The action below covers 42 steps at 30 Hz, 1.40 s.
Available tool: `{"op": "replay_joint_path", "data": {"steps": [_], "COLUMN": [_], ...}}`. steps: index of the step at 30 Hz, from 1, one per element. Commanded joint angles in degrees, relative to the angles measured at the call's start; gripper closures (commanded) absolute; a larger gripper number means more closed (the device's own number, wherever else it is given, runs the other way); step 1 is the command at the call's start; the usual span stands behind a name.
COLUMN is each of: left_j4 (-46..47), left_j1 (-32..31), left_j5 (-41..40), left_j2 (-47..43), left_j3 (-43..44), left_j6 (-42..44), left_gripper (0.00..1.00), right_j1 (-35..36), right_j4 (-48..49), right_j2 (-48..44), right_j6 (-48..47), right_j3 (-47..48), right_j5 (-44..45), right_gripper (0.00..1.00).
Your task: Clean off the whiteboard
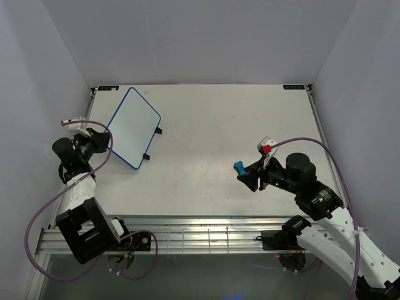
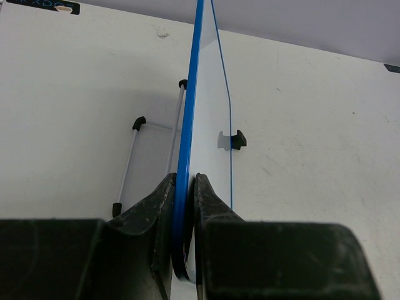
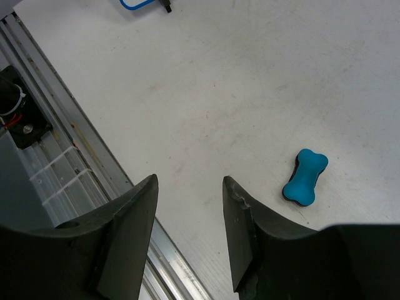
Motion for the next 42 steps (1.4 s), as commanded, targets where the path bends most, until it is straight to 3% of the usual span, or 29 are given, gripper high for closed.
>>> {"op": "replay_joint_path", "data": {"steps": [1, 9, 21, 26, 37, 42], "left_j4": [-1.64, 0.82, 5.30, 8.46, 10.75, 11.19], "left_j1": [0.46, 0.55, 0.55, 0.55, 0.55, 0.55], "left_j5": [-8.17, -11.25, -9.85, -7.48, -8.70, -7.30], "left_j2": [1.58, 3.59, 5.01, 4.13, 1.40, 1.49], "left_j3": [-0.84, -1.81, -4.00, -5.94, -9.02, -8.84], "left_j6": [4.56, 3.77, 5.26, 6.14, 7.11, 7.11], "left_gripper": [0.84, 0.72, 0.67, 0.70, 0.59, 0.59], "right_j1": [0.29, 0.29, 0.29, 0.29, 0.29, 0.29], "right_j4": [2.92, 3.10, 3.37, 3.19, 3.37, 3.37], "right_j2": [0.21, 0.03, -0.23, -0.85, -1.20, -1.46], "right_j6": [-0.36, -0.19, -0.10, -0.10, 0.07, 0.08], "right_j3": [0.26, 0.17, 0.26, 0.17, 0.00, -0.18], "right_j5": [-0.45, -0.19, 0.43, 0.69, 0.69, 0.78], "right_gripper": [0.48, 0.46, 0.41, 0.41, 0.41, 0.40]}}
